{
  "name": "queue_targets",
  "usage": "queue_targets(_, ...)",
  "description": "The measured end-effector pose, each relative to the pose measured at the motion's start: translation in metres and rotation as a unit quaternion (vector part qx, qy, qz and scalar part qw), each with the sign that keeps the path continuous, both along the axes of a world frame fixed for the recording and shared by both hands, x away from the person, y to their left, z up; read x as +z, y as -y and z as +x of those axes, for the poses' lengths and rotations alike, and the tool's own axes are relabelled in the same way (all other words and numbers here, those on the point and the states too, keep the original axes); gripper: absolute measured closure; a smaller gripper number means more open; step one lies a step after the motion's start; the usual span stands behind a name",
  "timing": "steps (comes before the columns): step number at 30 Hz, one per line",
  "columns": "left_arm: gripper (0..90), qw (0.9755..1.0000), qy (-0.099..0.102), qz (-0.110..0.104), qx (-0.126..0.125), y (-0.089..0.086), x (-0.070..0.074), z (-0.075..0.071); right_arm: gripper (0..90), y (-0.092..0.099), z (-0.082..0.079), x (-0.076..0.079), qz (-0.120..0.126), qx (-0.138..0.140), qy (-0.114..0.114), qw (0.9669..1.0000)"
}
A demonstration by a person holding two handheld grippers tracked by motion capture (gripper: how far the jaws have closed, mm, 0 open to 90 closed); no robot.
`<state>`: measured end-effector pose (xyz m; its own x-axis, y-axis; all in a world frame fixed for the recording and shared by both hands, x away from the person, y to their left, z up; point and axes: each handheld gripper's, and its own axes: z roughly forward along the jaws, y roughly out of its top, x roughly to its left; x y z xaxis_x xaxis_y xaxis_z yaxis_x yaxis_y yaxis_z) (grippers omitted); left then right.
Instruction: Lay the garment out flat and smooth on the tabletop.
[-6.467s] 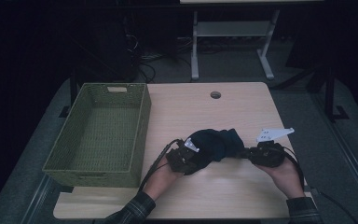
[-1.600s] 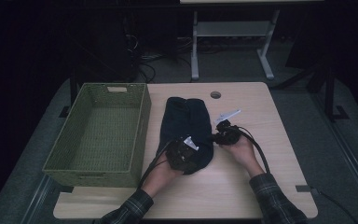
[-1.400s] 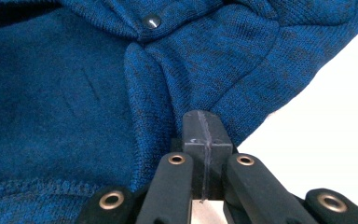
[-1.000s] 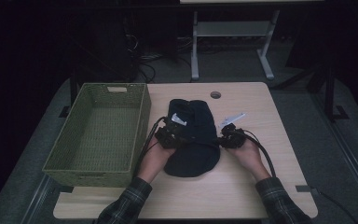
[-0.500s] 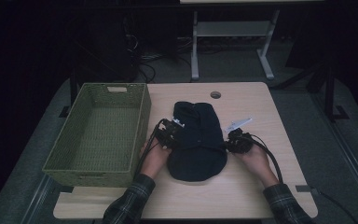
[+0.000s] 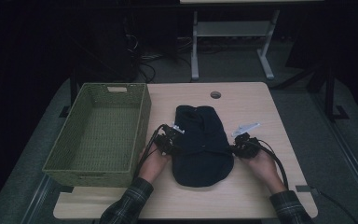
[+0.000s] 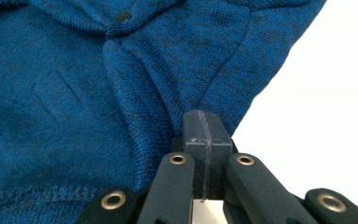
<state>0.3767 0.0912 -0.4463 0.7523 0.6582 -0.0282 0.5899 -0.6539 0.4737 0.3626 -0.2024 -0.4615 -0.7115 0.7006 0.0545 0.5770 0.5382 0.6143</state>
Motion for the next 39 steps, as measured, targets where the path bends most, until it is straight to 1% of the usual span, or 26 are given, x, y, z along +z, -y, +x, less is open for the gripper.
queue_targets(2,90.0,0.9999,-0.002,-0.009,-0.005,0.001,-0.001,-0.004,90.0,0.002,-0.007,0.000,-0.004,0.001,0.001,1.0000)
queue_targets(3,90.0,0.9999,-0.006,-0.011,-0.012,0.001,-0.001,-0.005,90.0,0.003,-0.010,0.000,-0.004,0.002,0.003,1.0000)
queue_targets(6,90.0,0.9994,-0.014,-0.023,-0.024,0.003,-0.001,-0.011,90.0,0.008,-0.020,0.000,-0.001,0.005,0.000,1.0000)
queue_targets(7,90.0,0.9992,-0.015,-0.026,-0.027,0.003,-0.002,-0.013,90.0,0.012,-0.027,0.000,0.004,0.006,-0.004,1.0000)
queue_targets(8,90.0,0.9990,-0.018,-0.030,-0.030,0.004,-0.002,-0.015,90.0,0.012,-0.027,0.000,0.004,0.006,-0.004,1.0000)
queue_targets(9,90.0,0.9986,-0.020,-0.033,-0.035,0.004,-0.002,-0.017,90.0,0.013,-0.031,0.001,0.005,0.006,-0.008,0.9999)
queue_targets(13,90.0,0.9979,-0.026,-0.041,-0.043,0.005,-0.003,-0.024,90.0,0.018,-0.044,0.001,0.006,0.009,-0.008,0.9999)
queue_targets(17,90.0,0.9972,-0.028,-0.045,-0.053,0.007,-0.003,-0.032,90.0,0.020,-0.055,0.001,0.000,0.012,-0.006,0.9999)
queue_targets(18,90.0,0.9969,-0.030,-0.049,-0.054,0.008,-0.003,-0.034,90.0,0.021,-0.058,0.001,0.001,0.011,-0.007,0.9999)
queue_targets(21,90.0,0.9953,-0.039,-0.055,-0.069,0.010,-0.004,-0.043,90.0,0.024,-0.067,0.002,0.000,0.011,-0.010,0.9999)
queue_targets(22,90.0,0.9953,-0.039,-0.055,-0.069,0.010,-0.004,-0.043,90.0,0.024,-0.067,0.002,0.000,0.011,-0.010,0.9999)
queue_targets(23,90.0,0.9949,-0.042,-0.061,-0.069,0.012,-0.004,-0.046,90.0,0.027,-0.073,0.001,0.004,0.010,-0.012,0.9999)
queue_targets(24,90.0,0.9946,-0.044,-0.057,-0.076,0.012,-0.004,-0.046,90.0,0.028,-0.074,0.001,0.005,0.011,-0.013,0.9998)
queue_targets(25,90.0,0.9945,-0.045,-0.061,-0.072,0.014,-0.004,-0.048,90.0,0.028,-0.077,0.001,0.007,0.010,-0.014,0.9998)
queue_targets(26,90.0,0.9945,-0.045,-0.061,-0.072,0.014,-0.004,-0.048,90.0,0.029,-0.079,0.001,0.009,0.011,-0.015,0.9998)
queue_targets(27,90.0,0.9942,-0.047,-0.059,-0.078,0.016,-0.004,-0.050,90.0,0.030,-0.081,0.001,0.010,0.011,-0.015,0.9998)
queue_targets(30,90.0,0.9940,-0.046,-0.058,-0.081,0.018,-0.004,-0.051,90.0,0.032,-0.085,0.001,0.012,0.014,-0.015,0.9997)
queue_targets(31,90.0,0.9937,-0.046,-0.056,-0.085,0.019,-0.003,-0.054,90.0,0.033,-0.086,0.001,0.011,0.015,-0.016,0.9997)
queue_targets(36,90.0,0.9936,-0.047,-0.056,-0.086,0.019,-0.003,-0.054,90.0,0.033,-0.086,0.002,0.009,0.017,-0.015,0.9997)
queue_targets(39,90.0,0.9930,-0.050,-0.061,-0.087,0.018,-0.004,-0.053,90.0,0.032,-0.087,0.002,0.003,0.017,-0.014,0.9997)
